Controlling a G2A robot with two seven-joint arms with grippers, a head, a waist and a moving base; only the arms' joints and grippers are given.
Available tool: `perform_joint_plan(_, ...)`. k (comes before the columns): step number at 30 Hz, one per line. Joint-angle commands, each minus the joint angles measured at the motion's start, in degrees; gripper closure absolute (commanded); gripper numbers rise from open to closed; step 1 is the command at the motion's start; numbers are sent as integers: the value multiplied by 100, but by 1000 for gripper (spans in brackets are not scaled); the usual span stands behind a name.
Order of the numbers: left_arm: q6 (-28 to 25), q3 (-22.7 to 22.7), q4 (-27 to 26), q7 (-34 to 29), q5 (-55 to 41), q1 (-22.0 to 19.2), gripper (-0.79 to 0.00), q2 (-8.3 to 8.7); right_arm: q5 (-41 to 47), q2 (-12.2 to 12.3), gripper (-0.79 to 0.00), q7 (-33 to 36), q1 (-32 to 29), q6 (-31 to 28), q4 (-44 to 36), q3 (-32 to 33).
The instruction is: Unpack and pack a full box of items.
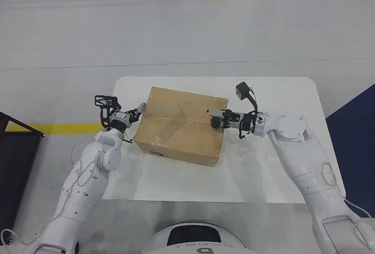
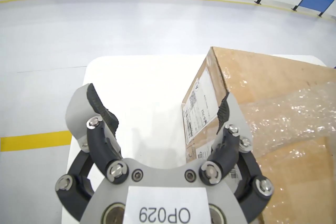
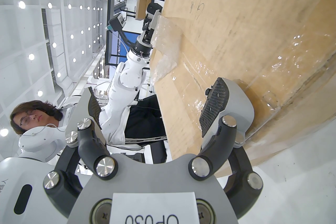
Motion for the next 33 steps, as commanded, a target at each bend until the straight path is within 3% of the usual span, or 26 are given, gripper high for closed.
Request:
perform_joint_plan(1, -83, 43, 11, -172, 184, -66, -785, 4, 0, 0, -785, 0, 0, 0, 0, 0)
perform_joint_plan(15, -348, -227, -293, -252, 487, 12, -785, 47, 0, 0, -785, 0, 0, 0, 0, 0)
perform_joint_plan(33, -691, -104, -265, -797, 850, -248, -785, 28, 0, 0, -785, 0, 0, 0, 0, 0)
